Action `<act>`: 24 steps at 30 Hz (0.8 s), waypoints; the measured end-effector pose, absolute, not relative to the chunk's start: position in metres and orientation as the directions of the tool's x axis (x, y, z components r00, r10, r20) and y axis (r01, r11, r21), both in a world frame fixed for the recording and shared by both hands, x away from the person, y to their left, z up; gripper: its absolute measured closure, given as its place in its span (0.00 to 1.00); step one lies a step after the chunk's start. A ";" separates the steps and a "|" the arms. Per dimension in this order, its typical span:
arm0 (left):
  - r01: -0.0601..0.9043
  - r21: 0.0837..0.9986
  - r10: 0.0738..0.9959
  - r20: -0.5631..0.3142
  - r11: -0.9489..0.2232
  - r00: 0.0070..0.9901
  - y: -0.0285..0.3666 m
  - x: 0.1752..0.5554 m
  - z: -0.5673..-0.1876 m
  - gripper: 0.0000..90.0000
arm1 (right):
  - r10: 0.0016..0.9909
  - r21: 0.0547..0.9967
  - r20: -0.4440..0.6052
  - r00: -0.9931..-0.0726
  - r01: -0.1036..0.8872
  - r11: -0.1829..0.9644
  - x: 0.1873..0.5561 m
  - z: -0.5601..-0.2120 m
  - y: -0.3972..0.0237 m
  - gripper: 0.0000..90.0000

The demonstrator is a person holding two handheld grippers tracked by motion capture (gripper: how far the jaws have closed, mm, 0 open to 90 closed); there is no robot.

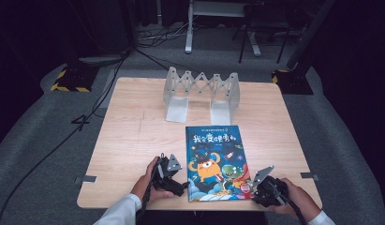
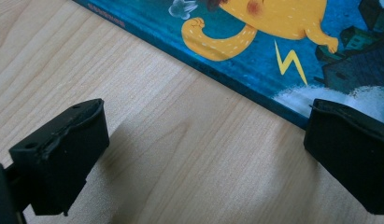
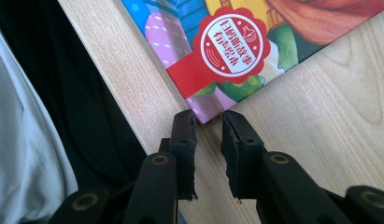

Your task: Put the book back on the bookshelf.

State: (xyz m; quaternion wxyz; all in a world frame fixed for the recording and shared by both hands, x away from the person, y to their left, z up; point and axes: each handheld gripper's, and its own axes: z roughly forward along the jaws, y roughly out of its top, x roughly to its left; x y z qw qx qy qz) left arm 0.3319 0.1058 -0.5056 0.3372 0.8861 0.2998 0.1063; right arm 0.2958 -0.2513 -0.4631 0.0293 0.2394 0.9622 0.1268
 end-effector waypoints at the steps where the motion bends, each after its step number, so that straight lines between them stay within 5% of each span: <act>1: 0.460 0.661 0.603 -0.014 -0.593 0.798 0.106 0.332 -0.506 0.00 | 0.469 0.271 0.002 -0.883 0.452 0.850 0.295 -0.464 -0.253 0.84; 6: 0.461 0.660 0.603 -0.014 -0.593 0.797 0.106 0.332 -0.506 0.00 | 0.469 0.317 -0.048 -0.882 0.432 0.844 0.287 -0.465 -0.255 0.84; 11: 0.463 0.661 0.606 -0.016 -0.590 0.795 0.106 0.332 -0.506 0.01 | 0.500 0.400 0.037 -0.865 0.471 0.786 0.290 -0.469 -0.266 0.82; 24: 0.461 0.660 0.603 -0.015 -0.593 0.797 0.107 0.333 -0.506 0.00 | 0.451 0.597 0.234 -0.861 0.494 0.632 0.305 -0.468 -0.278 0.54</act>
